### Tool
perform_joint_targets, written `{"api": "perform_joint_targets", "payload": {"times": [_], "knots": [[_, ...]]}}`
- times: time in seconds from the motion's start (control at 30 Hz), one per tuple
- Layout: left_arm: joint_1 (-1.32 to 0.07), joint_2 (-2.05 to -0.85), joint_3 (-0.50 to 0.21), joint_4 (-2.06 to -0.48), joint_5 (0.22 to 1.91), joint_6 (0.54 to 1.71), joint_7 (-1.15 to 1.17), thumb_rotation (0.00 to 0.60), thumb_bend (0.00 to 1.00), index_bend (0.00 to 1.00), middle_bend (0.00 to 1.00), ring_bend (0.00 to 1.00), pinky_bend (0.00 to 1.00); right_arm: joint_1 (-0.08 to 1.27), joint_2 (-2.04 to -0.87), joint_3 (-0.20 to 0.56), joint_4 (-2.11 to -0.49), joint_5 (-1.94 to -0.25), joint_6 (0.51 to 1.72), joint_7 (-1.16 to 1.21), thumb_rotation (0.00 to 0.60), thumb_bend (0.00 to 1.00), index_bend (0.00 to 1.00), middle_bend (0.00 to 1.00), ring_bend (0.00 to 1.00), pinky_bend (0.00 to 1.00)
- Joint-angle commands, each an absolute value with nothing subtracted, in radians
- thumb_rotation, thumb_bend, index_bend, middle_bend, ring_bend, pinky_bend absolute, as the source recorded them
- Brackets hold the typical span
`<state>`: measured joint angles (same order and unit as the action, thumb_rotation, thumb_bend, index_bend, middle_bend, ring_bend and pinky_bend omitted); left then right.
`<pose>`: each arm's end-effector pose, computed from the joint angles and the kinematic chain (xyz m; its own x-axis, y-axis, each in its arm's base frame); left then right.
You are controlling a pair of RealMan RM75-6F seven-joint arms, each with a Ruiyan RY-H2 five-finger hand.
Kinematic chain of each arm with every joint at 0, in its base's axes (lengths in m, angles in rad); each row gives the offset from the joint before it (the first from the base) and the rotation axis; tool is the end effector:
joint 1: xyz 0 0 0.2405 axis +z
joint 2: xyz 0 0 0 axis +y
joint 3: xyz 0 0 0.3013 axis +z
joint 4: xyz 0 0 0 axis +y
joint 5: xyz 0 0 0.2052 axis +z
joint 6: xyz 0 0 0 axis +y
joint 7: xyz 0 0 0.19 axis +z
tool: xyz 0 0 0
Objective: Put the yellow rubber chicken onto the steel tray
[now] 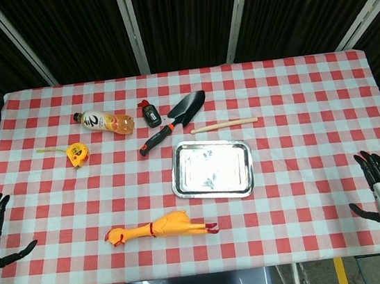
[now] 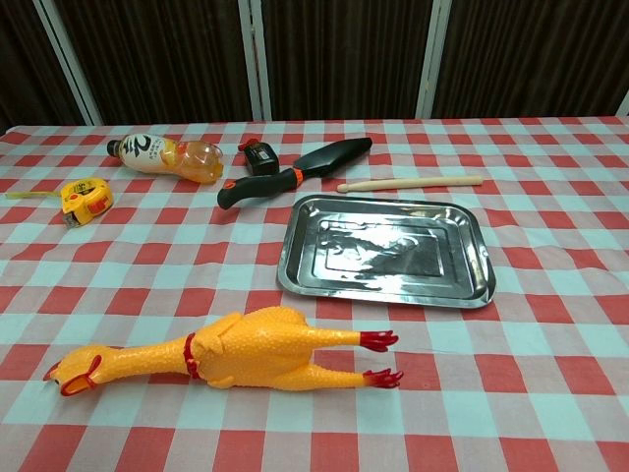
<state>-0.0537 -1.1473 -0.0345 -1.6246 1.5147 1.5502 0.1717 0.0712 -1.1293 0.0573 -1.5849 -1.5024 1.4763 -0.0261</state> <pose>-0.3464 0.2157 0.1793 0.5131 -0.0320 0.8577 0.8583 0.0097 -0.5131 -0.3566 -0.2271 0.1816 0.4336 -0.0079 0.9010 -0.9011 0.0023 0.4337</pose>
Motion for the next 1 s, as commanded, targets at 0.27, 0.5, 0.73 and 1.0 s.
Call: {"api": "perform_joint_targets", "payload": {"times": [0.27,0.5,0.73,1.0], "knots": [[-0.052,-1.152,-0.033,-1.640,1.522,1.555,0.186,0.600,0.01,0.05,0.05,0.00,0.00,0.074,-1.130,0.051,-1.577,-1.513,1.469,-0.011,0.600,0.20,0.00,0.05,0.00,0.07],[-0.068,-1.154,-0.034,-1.653,1.540,1.540,0.198,0.600,0.03,0.08,0.07,0.00,0.00,0.062,-1.124,0.047,-1.570,-1.519,1.489,0.012,0.600,0.20,0.00,0.05,0.00,0.07],[-0.128,-1.160,-0.042,-1.661,1.590,1.486,0.227,0.600,0.08,0.23,0.27,0.23,0.33,0.060,-1.118,0.037,-1.573,-1.531,1.485,0.022,0.600,0.20,0.00,0.05,0.00,0.07],[-0.243,-1.201,-0.033,-1.675,1.667,1.342,0.267,0.600,0.04,0.31,0.37,0.32,0.39,0.062,-1.112,0.029,-1.587,-1.552,1.486,0.016,0.600,0.20,0.00,0.05,0.00,0.07]]}}
